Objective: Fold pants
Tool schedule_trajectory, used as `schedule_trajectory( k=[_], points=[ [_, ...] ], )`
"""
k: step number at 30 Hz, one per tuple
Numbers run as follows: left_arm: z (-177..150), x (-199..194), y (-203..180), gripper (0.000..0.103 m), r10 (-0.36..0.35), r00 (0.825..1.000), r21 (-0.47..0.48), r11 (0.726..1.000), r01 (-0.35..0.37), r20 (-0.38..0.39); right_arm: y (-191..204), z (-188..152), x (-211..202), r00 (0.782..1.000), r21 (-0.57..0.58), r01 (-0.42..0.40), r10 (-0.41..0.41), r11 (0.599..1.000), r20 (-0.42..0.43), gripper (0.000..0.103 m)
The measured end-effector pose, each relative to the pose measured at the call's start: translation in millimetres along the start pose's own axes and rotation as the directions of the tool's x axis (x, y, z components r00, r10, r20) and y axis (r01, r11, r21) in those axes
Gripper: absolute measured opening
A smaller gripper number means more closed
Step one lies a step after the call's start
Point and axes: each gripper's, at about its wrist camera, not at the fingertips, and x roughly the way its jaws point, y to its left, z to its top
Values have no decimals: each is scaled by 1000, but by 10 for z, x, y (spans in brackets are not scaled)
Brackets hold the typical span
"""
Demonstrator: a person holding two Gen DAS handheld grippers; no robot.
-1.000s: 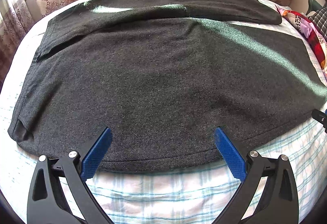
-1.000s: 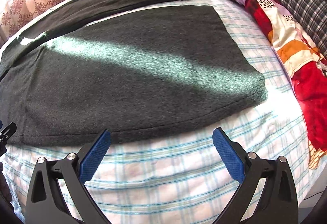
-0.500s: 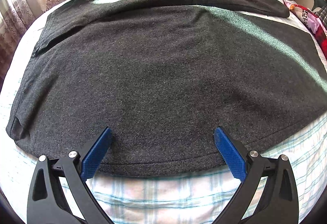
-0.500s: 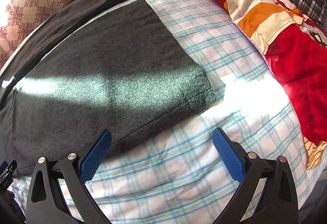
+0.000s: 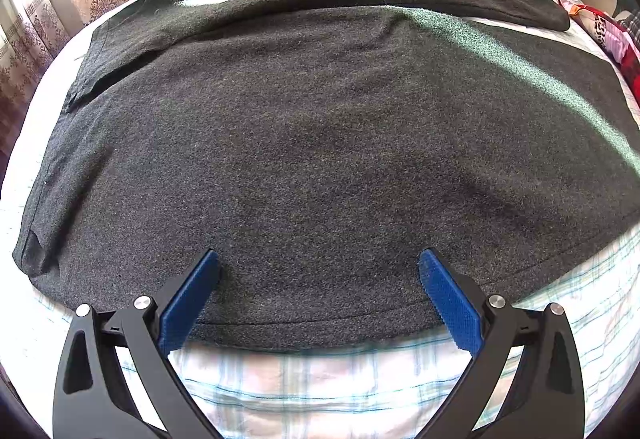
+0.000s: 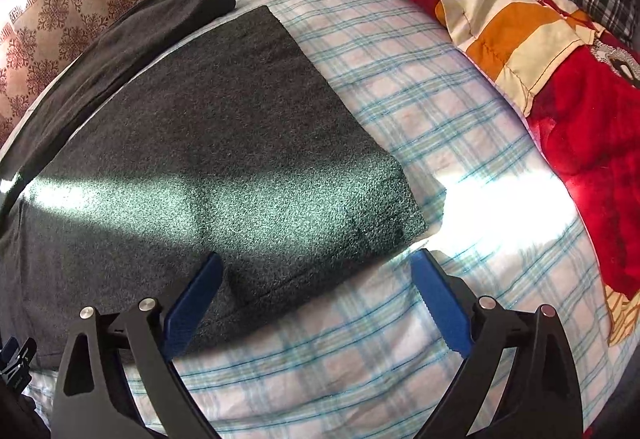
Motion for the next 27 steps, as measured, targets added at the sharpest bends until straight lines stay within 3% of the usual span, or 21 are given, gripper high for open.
schedule_trajectory(
  k=[7,9,11,14,16,22,27],
  points=[
    [-2,-3,0,101,-1,1000,2,1000,1,1,-26,5,-1,1000,0,1,-1,1000,11,90],
    [-10,-4,8,101,-3,1000,1,1000,3,2,-37,2,-15,1000,1,18,-18,1000,25,79],
    [-21,-7,5,101,-3,1000,2,1000,3,3,-56,-5,-57,998,-1,31,-31,1000,50,57],
    [-31,-16,3,101,-3,1000,3,1000,3,2,-154,4,-131,997,32,-22,19,999,74,30],
    [-47,-35,3,101,-5,1000,4,1000,5,1,-223,7,-196,993,62,-79,74,995,87,22],
    [-134,-116,144,101,-9,1000,-9,1000,9,0,-296,-48,-477,989,70,-91,82,993,122,20],
    [-189,-253,457,101,23,999,-39,999,-22,29,-394,-182,-442,995,98,-71,65,993,69,20]
  ],
)
